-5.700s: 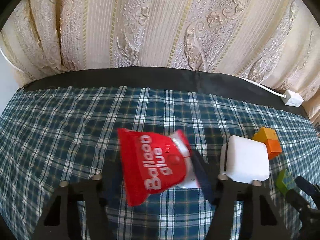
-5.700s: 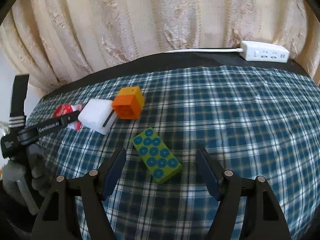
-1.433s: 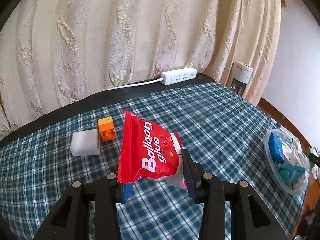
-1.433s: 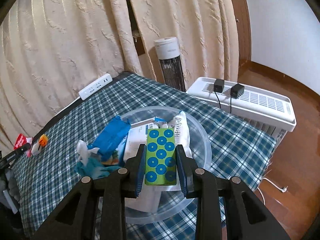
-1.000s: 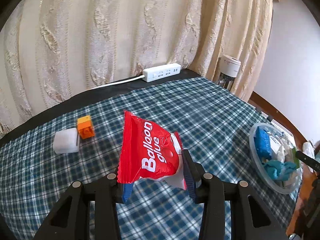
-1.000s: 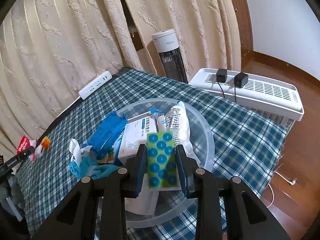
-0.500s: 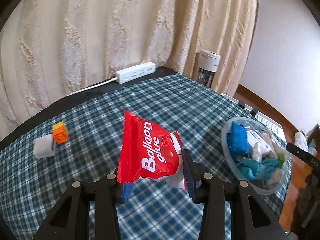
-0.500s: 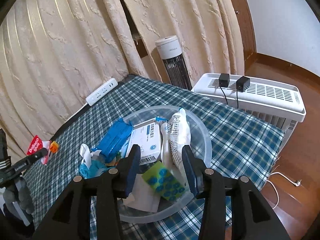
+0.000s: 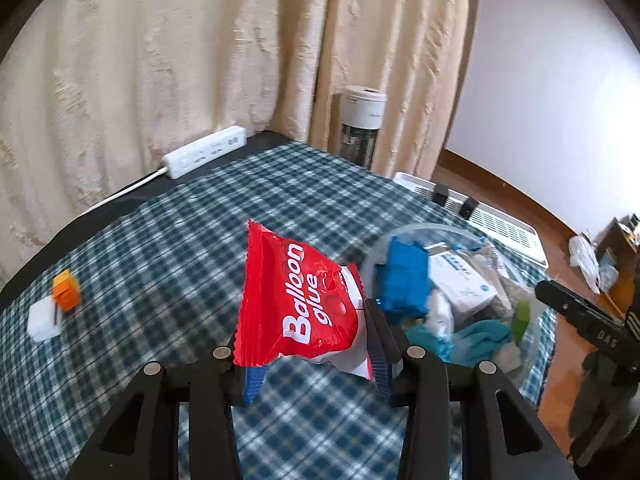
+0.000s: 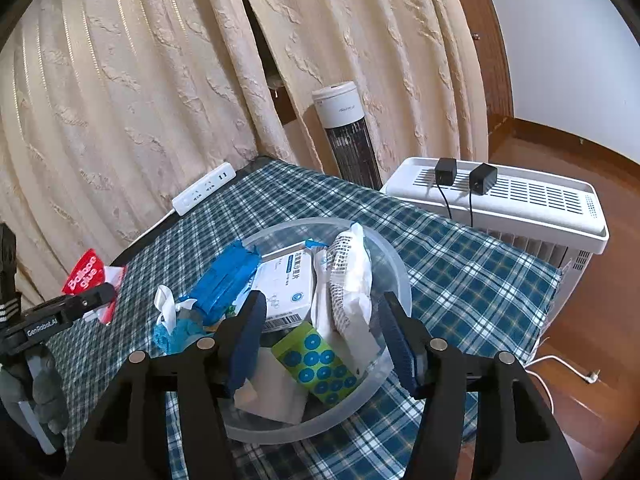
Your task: Organize objects
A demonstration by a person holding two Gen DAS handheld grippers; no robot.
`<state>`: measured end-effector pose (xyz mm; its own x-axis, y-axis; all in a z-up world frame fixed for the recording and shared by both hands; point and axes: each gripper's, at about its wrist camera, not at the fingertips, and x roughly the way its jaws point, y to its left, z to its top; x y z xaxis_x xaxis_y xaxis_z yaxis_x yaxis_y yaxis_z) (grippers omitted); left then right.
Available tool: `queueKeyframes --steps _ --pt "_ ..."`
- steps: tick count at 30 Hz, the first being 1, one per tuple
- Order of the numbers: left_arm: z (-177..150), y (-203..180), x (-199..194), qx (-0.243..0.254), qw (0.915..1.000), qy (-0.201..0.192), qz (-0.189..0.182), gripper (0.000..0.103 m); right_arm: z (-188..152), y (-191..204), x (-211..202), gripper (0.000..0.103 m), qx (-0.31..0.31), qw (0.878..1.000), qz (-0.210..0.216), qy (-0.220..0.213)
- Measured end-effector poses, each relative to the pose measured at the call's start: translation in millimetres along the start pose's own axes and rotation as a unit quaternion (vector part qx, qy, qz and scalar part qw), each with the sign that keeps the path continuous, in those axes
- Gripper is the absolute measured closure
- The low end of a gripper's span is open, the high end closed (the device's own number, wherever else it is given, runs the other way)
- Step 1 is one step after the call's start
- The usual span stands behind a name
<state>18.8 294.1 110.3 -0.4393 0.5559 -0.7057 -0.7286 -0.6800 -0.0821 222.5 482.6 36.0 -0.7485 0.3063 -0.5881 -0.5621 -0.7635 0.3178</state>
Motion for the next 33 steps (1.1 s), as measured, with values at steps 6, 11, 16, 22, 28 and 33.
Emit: queueKeyframes --steps 6,11,16,22,28,33 --pt "9 -31 12 0.021 0.9995 0.006 -0.021 0.058 2 -4 -1 0.043 -0.005 1.000 0.002 -0.007" --pt "15 -53 24 0.038 0.9986 0.014 -0.035 0.058 3 -9 1 0.042 -0.003 1.000 0.004 -0.009" --pt "21 -71 41 0.047 0.9975 0.027 -0.046 0.058 4 -12 0 0.042 -0.006 1.000 0.001 -0.020" --pt "25 -92 59 0.067 0.9949 0.043 -0.062 0.058 5 -17 3 0.042 -0.006 1.000 0.005 -0.023" --pt "32 -107 75 0.069 0.9931 0.059 -0.075 0.056 5 -22 5 0.042 -0.002 1.000 0.007 -0.024" --pt "37 -118 85 0.068 0.9916 0.071 -0.084 0.055 4 -28 6 0.042 0.000 1.000 0.004 -0.025"
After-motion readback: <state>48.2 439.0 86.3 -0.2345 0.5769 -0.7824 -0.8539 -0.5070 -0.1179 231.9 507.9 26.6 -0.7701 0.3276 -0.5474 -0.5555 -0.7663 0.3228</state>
